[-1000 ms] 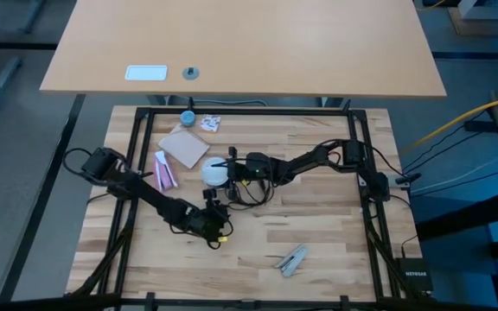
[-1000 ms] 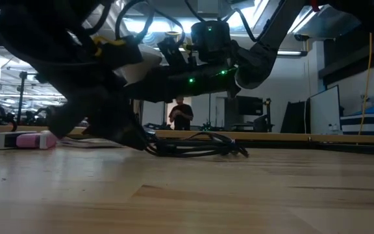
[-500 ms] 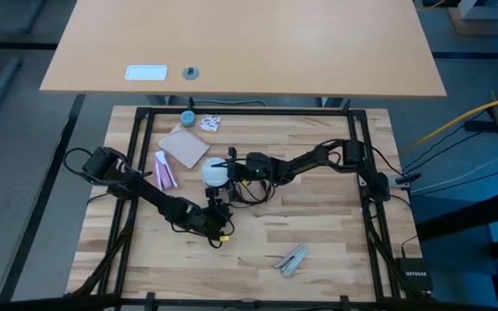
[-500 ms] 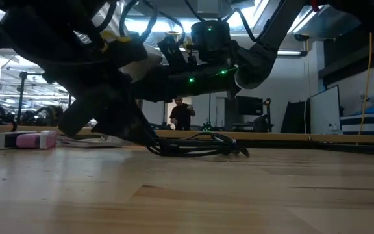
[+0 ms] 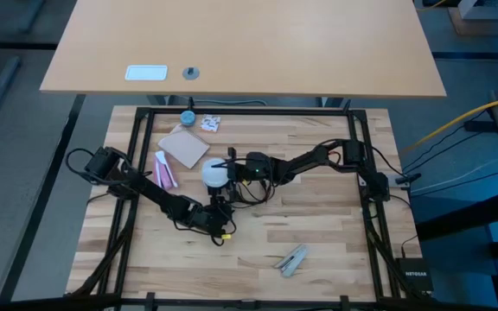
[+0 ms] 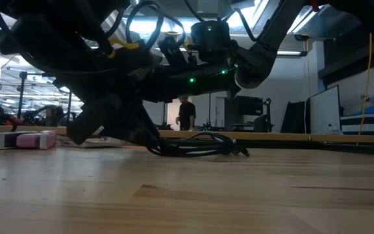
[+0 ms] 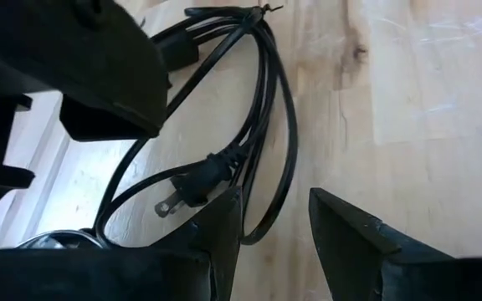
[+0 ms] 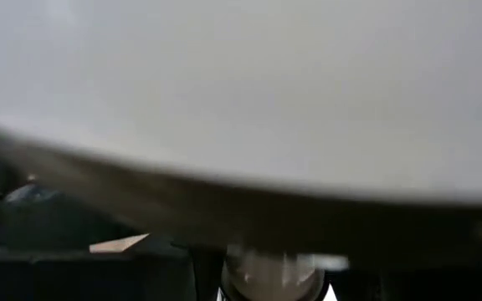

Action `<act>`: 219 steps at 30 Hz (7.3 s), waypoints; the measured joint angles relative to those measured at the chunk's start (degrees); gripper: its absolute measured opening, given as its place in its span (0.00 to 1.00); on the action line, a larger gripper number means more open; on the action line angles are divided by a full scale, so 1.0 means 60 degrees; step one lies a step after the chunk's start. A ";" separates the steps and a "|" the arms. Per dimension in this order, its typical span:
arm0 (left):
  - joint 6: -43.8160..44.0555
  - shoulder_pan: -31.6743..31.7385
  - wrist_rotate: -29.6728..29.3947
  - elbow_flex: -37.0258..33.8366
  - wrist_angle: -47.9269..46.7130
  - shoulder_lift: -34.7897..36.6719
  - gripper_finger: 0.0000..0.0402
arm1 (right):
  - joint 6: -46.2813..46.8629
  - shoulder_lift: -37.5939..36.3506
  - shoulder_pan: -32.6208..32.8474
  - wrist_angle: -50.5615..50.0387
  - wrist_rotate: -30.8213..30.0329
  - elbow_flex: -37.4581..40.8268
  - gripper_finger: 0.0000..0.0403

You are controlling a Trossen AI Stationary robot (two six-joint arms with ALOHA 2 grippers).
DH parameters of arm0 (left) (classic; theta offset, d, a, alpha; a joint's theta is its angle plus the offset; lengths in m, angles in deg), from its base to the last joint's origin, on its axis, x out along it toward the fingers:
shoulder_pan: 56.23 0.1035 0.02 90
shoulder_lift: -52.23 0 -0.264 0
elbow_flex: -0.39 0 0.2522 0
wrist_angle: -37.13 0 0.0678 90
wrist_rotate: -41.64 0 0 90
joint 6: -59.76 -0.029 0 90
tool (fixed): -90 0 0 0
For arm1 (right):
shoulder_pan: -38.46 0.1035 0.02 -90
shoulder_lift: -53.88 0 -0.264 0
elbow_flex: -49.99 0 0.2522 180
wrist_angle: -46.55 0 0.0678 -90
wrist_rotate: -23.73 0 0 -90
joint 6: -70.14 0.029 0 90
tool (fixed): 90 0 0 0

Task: Screw lightbulb
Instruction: Remove the lightbulb from the lamp

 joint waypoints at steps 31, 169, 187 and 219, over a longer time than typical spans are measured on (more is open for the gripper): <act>0.2520 -0.0665 0.0393 -0.0004 -0.0336 -0.0312 0.03 | -0.0322 -0.0014 0.0007 0.0390 0.0122 -0.0007 0.41; 1.0378 -0.2773 -0.1557 0.1523 -0.5829 0.0035 0.36 | 0.1190 -0.0003 -0.0168 -0.0547 0.6037 -0.0007 0.41; 0.9338 -0.0775 -0.1704 0.1519 -0.7095 -0.0211 0.36 | 0.1195 -0.0003 0.0271 -0.0564 0.6729 -0.0007 0.41; 0.9381 -0.2819 -0.0608 0.1526 -0.3896 0.1589 0.36 | 0.1246 -0.0006 0.0386 0.0256 0.4703 -0.0007 0.41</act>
